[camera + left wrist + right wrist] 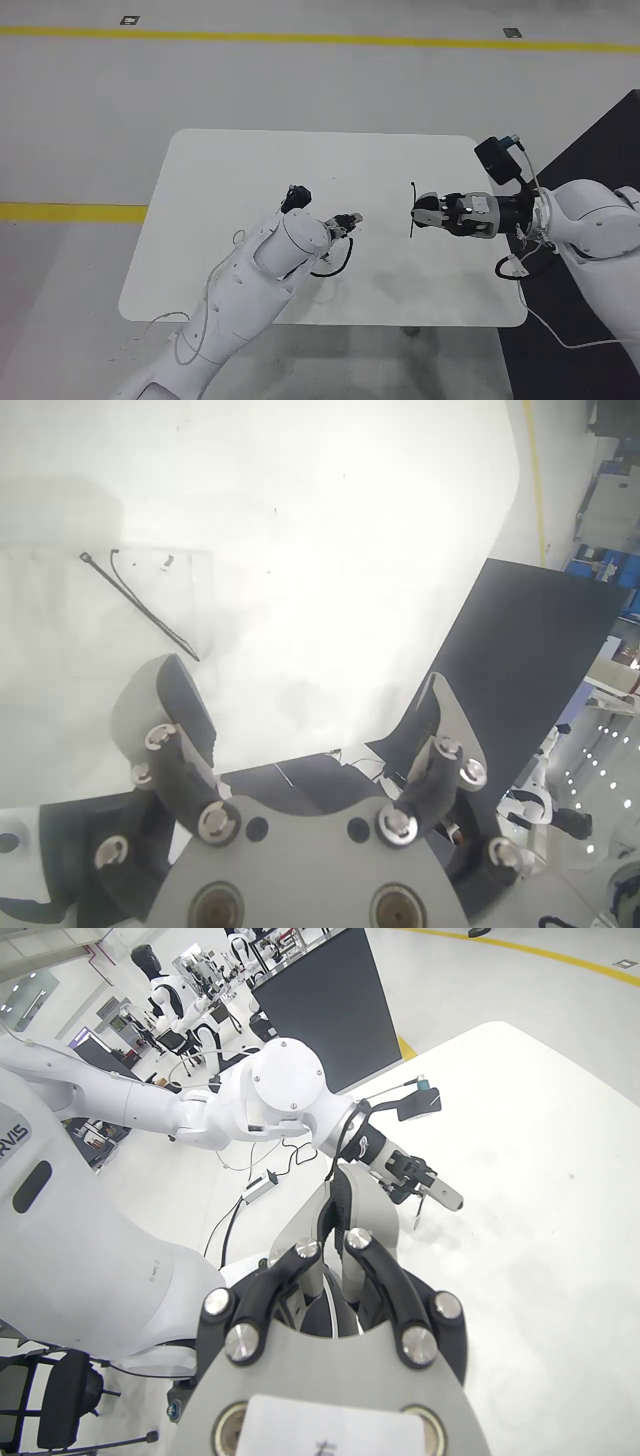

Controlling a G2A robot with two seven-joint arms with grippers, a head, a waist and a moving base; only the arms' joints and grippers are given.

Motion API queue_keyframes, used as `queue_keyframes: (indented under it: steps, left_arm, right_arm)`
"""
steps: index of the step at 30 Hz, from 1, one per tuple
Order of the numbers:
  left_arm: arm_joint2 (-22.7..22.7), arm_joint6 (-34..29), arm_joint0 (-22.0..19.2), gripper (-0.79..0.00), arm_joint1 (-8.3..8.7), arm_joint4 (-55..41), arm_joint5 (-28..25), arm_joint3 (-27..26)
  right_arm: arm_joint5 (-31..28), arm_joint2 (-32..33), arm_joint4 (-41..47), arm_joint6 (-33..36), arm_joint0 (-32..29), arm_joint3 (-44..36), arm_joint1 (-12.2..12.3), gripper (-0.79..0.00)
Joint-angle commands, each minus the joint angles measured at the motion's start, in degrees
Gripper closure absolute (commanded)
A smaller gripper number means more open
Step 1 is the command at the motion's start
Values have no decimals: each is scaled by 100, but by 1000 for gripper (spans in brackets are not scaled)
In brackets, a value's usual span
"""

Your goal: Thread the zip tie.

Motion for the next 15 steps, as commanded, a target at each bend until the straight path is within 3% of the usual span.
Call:
queue_keyframes:
  steps: [1, 3, 11, 15]
  left_arm:
    - [62, 116, -93, -785, -105, -58, 1, 242]
    - [-12, -97, -144, -785, -190, -461, 1, 346]
    - [-12, -97, -144, -785, -190, -461, 1, 346]
    - [-59, 276, -63, -785, -192, -285, 1, 427]
  right_arm:
    - [0, 0, 0, 0, 0, 0, 0, 0]
    - [0, 0, 0, 0, 0, 0, 0, 0]
    - [0, 0, 0, 0, 0, 0, 0, 0]
    - [0, 0, 0, 0, 0, 0, 0, 0]
